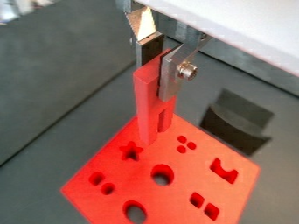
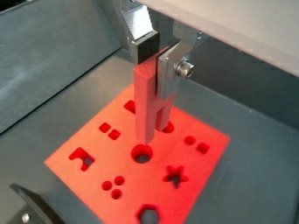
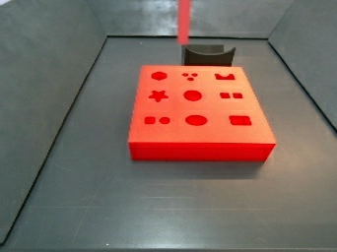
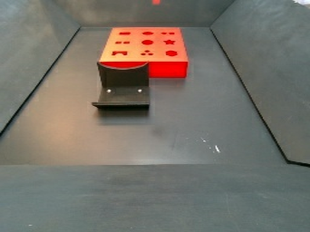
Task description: Insert the double-square object.
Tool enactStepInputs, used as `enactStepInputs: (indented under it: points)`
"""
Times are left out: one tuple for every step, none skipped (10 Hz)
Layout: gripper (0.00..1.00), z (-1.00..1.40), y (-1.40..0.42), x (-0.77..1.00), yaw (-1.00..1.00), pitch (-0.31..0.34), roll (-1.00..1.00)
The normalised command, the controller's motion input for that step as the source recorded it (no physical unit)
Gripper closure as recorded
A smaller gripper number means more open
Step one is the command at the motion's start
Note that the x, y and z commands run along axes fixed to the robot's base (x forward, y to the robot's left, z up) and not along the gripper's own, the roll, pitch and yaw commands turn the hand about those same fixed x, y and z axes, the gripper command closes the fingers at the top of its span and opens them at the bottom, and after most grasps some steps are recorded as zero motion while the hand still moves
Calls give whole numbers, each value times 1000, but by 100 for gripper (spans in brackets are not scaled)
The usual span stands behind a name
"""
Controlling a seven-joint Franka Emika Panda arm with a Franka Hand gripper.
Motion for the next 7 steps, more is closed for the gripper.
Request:
enactStepInputs:
  points:
    - [100, -443, 143, 463, -774, -1, 0]
    - [100, -477, 69, 357, -851, 0, 23]
    - [100, -417, 37, 297, -869, -19, 60]
    - [100, -377, 46, 260, -900, -24, 41]
    - [100, -289, 43, 117, -1000, -37, 1]
    - [100, -194, 23, 71, -1000, -6, 0]
    - [100, -137, 0, 0, -1000, 0, 1]
